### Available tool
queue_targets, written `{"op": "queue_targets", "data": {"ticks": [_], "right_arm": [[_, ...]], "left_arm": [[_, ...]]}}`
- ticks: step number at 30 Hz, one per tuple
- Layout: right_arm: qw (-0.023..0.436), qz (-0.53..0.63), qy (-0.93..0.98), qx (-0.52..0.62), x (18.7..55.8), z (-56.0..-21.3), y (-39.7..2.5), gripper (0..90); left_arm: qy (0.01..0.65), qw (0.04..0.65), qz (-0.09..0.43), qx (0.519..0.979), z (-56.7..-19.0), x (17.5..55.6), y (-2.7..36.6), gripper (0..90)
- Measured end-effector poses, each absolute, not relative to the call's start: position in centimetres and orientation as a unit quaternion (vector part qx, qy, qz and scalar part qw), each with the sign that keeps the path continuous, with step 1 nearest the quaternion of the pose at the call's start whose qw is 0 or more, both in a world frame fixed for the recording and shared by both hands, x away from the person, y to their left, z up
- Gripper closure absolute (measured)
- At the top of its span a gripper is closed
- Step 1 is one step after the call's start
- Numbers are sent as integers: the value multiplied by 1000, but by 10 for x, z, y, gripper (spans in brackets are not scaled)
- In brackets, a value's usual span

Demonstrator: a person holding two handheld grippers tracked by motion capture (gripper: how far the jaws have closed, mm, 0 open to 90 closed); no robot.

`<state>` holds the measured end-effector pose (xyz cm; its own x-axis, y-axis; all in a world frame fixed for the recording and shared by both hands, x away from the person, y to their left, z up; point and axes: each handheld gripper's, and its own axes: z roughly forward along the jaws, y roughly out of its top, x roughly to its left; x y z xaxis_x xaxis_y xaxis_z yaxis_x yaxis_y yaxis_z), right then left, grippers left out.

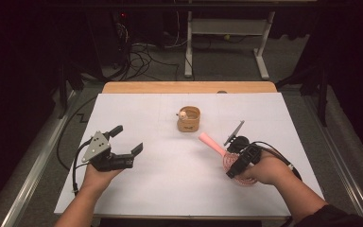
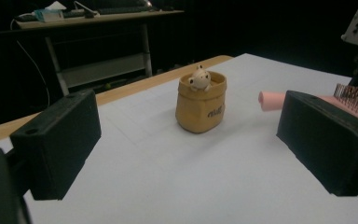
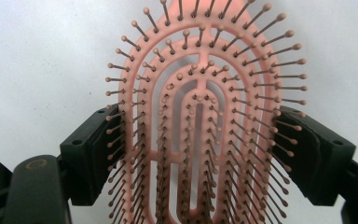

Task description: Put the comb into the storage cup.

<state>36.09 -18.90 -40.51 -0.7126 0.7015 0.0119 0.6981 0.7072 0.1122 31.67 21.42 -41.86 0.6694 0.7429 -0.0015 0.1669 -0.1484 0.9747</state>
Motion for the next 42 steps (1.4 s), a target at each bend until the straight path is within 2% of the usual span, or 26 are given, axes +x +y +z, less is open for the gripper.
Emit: {"op": "queue_targets", "data": {"ticks": [15,42], "right_arm": [[12,51,929,367,359,-401,-181,205],[9,54,939,340,355,-396,-168,205]], "left_arm": [[304,544,251,740,-457,314,190,3],[310,535,245,747,-464,311,189,0]]}}
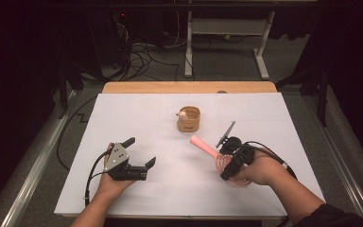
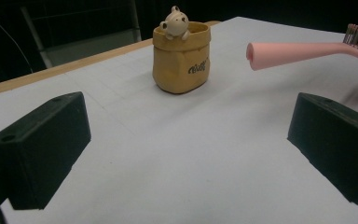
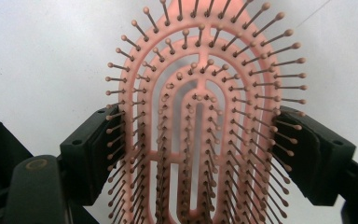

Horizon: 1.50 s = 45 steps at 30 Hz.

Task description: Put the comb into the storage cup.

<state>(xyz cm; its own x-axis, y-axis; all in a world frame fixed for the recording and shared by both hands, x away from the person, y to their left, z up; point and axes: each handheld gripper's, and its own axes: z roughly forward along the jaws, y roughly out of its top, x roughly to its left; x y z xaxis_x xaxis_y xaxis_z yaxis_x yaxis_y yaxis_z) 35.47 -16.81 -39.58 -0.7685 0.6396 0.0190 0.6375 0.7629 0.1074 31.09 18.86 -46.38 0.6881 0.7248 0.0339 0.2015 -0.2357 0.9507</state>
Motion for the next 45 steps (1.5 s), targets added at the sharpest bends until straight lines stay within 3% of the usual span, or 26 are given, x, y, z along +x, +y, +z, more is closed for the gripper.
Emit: {"op": "queue_targets", "data": {"ticks": [22,45], "right_arm": [[2,56,951,304,351,-396,-136,205],[-15,59,964,260,350,-418,-95,204]], "left_arm": [[280,496,278,774,-470,305,182,0],[233,452,324,798,-472,293,164,16]]}}
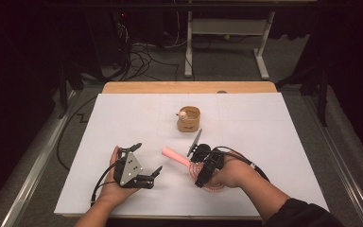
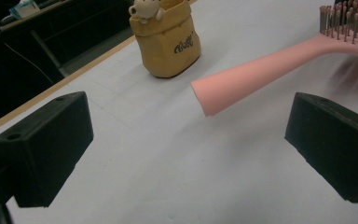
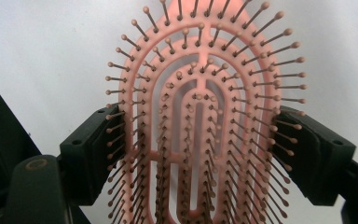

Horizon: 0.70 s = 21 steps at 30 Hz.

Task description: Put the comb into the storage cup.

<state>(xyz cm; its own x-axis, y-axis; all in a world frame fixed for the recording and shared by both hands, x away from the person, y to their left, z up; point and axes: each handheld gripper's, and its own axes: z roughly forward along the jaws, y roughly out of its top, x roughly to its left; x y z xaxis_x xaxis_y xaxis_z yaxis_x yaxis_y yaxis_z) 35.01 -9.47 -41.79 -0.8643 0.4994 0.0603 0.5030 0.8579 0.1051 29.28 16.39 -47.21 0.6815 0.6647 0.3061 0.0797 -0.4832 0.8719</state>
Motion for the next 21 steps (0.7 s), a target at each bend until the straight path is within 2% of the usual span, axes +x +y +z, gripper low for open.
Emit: {"op": "queue_targets", "data": {"ticks": [13,21], "right_arm": [[21,-66,-967,-246,349,-418,-84,205],[19,-71,-968,-240,349,-412,-81,204]], "left_arm": [[196,404,372,813,-476,286,145,39],[181,341,414,824,-482,285,138,59]]}}
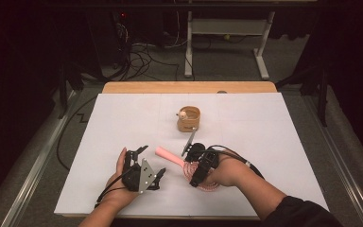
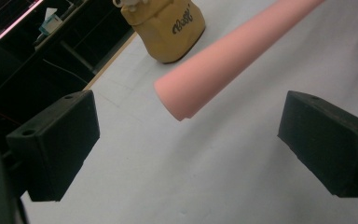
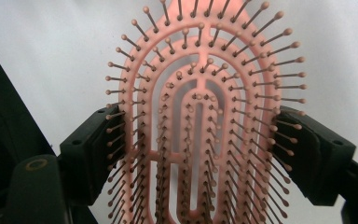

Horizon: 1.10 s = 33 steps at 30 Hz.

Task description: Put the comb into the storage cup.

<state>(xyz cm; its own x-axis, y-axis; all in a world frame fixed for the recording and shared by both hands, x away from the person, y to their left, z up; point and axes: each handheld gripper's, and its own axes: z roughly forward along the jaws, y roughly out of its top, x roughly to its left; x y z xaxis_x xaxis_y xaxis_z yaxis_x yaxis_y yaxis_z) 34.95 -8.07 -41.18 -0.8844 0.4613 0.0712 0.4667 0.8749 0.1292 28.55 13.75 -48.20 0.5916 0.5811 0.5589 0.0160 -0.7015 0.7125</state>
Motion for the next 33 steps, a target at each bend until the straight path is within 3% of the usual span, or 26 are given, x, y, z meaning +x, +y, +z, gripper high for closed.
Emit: {"op": "queue_targets", "data": {"ticks": [10,33], "right_arm": [[17,-68,-970,-232,349,-414,-77,205],[15,-63,-973,-221,353,-417,-72,205]], "left_arm": [[142,293,450,831,-487,279,125,59],[120,276,462,834,-489,276,121,59]]}}
